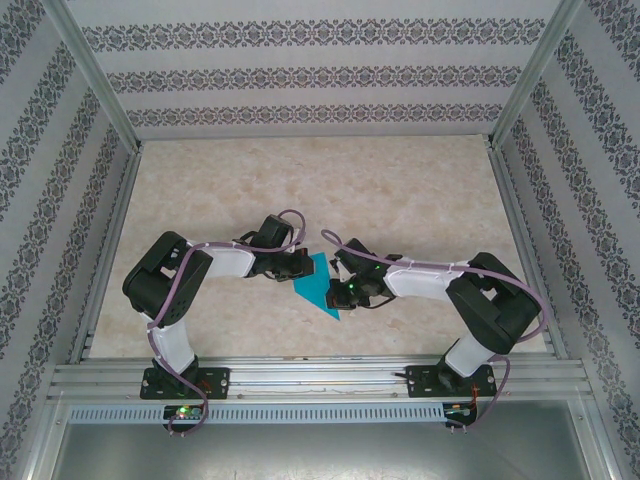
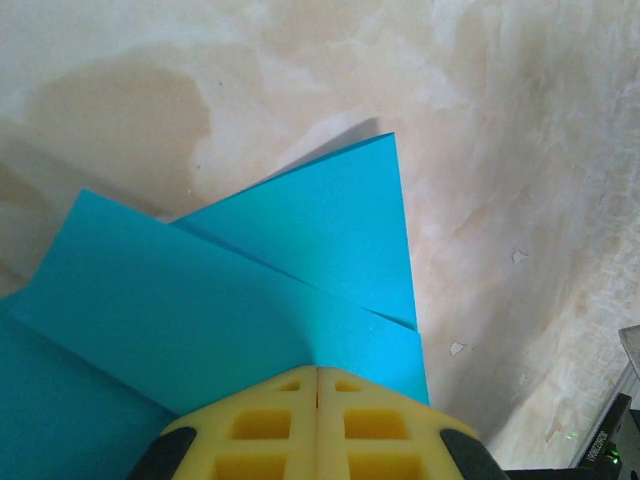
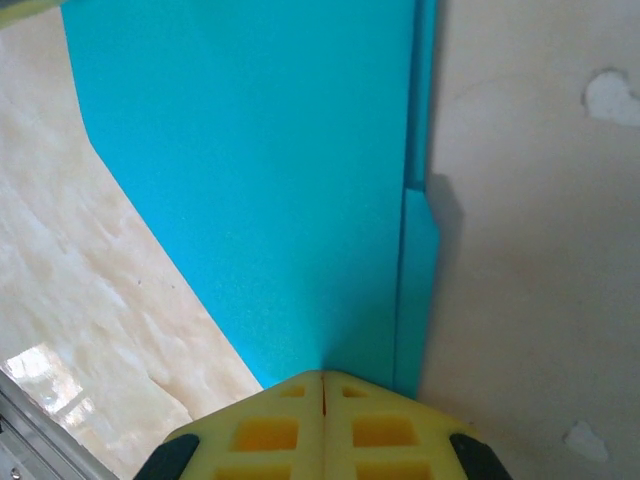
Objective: Fold a paper plane with a square sheet of paper (fold left side to right side)
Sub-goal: Fourth fold the wing at the center of the table.
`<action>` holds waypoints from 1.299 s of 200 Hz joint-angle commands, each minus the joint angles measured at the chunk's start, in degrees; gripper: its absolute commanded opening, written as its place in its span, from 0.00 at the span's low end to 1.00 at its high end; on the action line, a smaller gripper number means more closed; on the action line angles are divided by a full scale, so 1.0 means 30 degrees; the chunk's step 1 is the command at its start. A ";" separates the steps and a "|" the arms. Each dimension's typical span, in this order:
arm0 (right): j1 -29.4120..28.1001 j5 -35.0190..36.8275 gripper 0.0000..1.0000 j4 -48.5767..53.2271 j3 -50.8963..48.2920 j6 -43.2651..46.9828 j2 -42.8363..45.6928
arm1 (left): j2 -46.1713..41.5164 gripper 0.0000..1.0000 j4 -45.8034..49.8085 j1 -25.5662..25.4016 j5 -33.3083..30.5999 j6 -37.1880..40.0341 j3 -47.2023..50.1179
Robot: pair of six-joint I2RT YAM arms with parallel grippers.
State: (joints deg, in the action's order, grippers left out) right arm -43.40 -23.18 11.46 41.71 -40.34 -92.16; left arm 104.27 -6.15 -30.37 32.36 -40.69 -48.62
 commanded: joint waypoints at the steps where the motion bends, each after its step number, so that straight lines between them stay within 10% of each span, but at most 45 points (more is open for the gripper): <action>1: -0.0413 0.0297 0.00 0.4014 -0.1007 0.0233 0.0061 | 0.0923 0.00 0.2151 0.0097 -0.2144 0.0584 0.0192; 260: -0.0711 0.0573 0.00 0.5960 0.0787 0.0584 0.3379 | 0.0931 0.00 0.1960 0.0159 -0.1904 0.0514 0.0163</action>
State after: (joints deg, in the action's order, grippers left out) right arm -45.54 -21.43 28.42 41.41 -40.07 -83.79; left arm 104.42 -5.78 -30.37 32.49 -40.69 -48.90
